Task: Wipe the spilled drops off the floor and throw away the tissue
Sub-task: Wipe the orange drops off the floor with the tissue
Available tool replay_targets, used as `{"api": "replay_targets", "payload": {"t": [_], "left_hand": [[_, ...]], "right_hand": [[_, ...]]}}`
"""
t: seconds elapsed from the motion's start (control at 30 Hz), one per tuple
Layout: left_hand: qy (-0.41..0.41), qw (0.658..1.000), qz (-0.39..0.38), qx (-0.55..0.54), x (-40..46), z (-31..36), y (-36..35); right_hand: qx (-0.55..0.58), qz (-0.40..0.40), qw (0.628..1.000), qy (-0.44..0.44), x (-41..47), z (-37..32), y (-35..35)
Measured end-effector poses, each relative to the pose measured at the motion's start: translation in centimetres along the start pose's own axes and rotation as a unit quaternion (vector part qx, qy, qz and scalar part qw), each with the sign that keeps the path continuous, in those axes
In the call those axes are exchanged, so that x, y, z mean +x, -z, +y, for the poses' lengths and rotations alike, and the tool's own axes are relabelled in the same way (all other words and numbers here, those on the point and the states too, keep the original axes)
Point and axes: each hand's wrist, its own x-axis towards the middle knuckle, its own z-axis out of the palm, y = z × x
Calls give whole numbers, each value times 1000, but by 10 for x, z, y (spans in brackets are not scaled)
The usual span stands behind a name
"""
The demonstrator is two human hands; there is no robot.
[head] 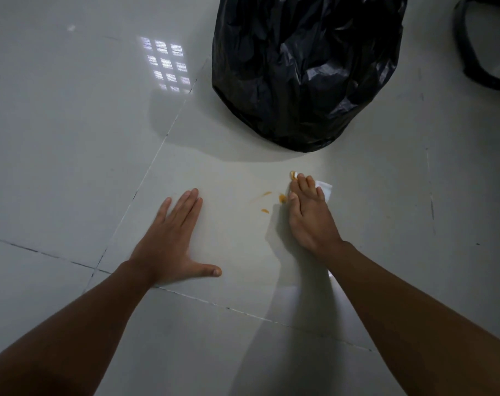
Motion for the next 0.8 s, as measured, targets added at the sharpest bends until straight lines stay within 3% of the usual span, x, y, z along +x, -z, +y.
{"api": "replay_targets", "payload": {"t": [0.33, 0.8], "left_hand": [[-3, 1000, 4, 5, 0, 1, 1], [4, 1000, -7, 9, 0, 2, 4]], "right_hand": [[-19, -46, 999, -15, 4, -21, -17], [21, -100, 993, 65, -19, -38, -14]]}}
